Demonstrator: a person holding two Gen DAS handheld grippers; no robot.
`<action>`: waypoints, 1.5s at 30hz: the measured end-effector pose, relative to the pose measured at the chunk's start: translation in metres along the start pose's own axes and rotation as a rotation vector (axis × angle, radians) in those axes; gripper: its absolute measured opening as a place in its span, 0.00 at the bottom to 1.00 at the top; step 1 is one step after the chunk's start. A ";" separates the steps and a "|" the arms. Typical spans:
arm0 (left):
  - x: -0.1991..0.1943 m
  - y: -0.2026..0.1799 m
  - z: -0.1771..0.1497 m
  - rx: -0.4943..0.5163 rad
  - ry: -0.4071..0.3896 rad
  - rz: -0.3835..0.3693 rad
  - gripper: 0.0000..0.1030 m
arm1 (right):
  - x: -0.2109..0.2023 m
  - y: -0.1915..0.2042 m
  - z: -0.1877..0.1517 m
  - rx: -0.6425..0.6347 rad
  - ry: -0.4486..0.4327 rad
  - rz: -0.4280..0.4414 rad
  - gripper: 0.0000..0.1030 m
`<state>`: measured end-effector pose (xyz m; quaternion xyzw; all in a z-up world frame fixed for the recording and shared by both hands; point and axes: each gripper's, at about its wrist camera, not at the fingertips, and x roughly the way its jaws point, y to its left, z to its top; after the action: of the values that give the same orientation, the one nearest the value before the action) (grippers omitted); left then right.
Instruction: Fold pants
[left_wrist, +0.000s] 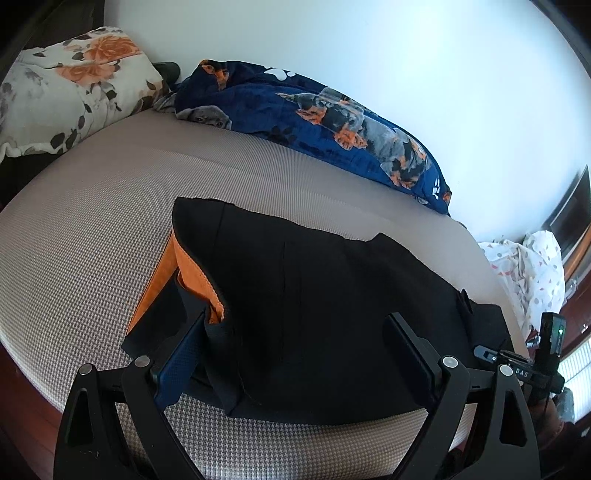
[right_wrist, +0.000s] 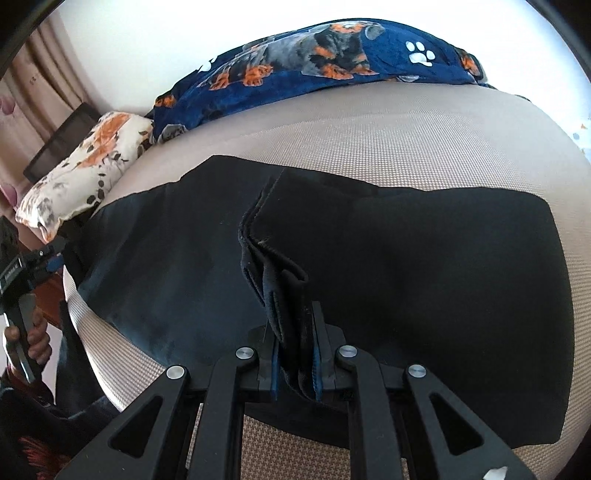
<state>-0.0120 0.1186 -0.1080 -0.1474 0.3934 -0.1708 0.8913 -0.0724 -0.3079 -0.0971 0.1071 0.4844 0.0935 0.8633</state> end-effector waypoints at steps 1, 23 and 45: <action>0.000 0.000 0.000 0.000 0.001 0.002 0.91 | 0.000 0.001 0.000 -0.005 0.001 -0.003 0.14; 0.003 0.000 -0.001 0.009 0.020 0.015 0.92 | -0.006 0.035 -0.009 -0.138 0.086 0.090 0.56; 0.002 0.008 -0.003 -0.009 0.027 0.023 0.92 | 0.023 0.027 0.011 -0.006 0.072 0.191 0.16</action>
<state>-0.0112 0.1248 -0.1151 -0.1445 0.4079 -0.1604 0.8871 -0.0530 -0.2773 -0.1030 0.1466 0.5025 0.1806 0.8327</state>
